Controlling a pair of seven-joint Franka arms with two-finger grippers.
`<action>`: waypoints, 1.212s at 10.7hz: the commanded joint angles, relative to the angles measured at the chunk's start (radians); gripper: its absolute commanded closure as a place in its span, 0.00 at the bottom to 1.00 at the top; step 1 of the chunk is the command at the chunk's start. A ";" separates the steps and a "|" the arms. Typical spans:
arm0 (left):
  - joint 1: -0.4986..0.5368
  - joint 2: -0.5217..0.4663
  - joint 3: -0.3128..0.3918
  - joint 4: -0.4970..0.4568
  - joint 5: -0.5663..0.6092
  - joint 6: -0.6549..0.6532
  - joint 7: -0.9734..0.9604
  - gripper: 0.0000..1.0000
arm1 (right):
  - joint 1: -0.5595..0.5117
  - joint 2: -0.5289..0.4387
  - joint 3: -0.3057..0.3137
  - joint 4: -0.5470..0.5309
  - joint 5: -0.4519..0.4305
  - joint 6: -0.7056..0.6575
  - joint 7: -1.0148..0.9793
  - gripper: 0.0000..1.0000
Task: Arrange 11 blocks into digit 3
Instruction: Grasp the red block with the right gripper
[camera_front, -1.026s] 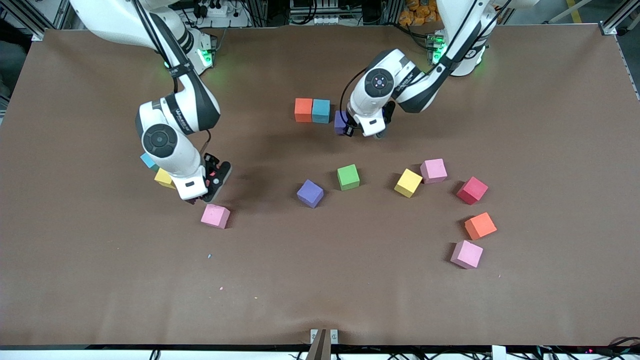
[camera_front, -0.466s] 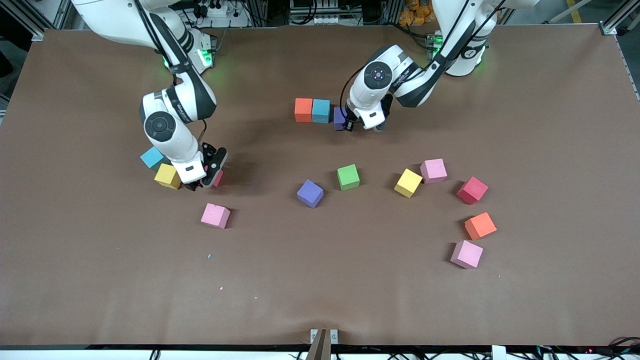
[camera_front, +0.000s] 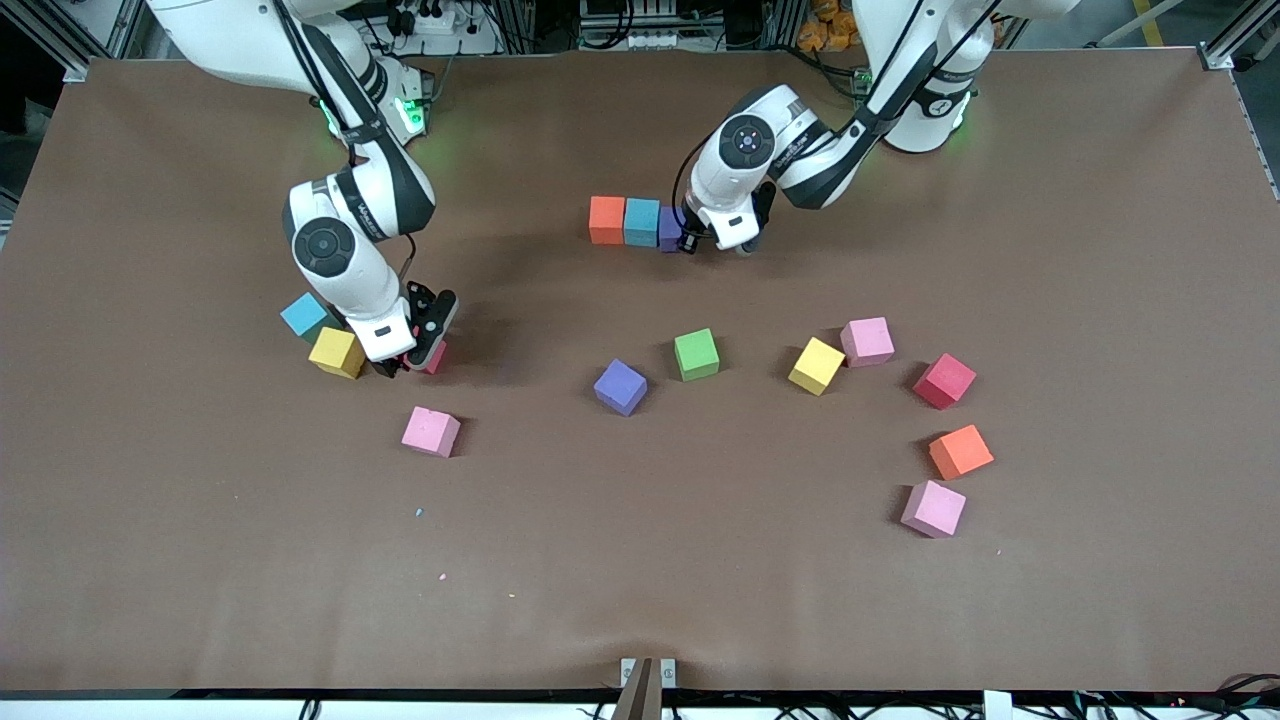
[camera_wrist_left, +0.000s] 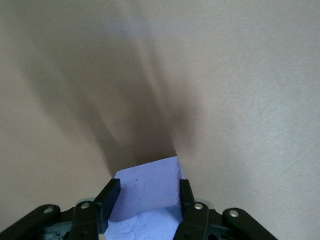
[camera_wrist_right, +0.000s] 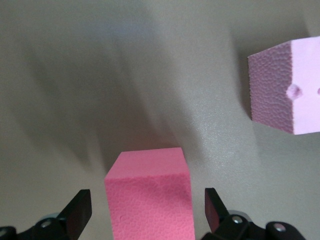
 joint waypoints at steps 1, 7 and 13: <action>-0.006 -0.010 -0.008 -0.021 -0.028 0.021 -0.011 1.00 | -0.010 0.001 0.008 -0.027 -0.003 0.046 0.002 0.00; -0.006 0.006 -0.010 -0.009 -0.028 0.026 -0.010 1.00 | -0.008 0.026 0.008 -0.024 -0.003 0.080 0.002 0.84; -0.004 0.008 -0.010 -0.007 -0.023 0.034 -0.002 0.56 | 0.163 -0.026 0.014 0.011 -0.003 -0.011 0.412 0.84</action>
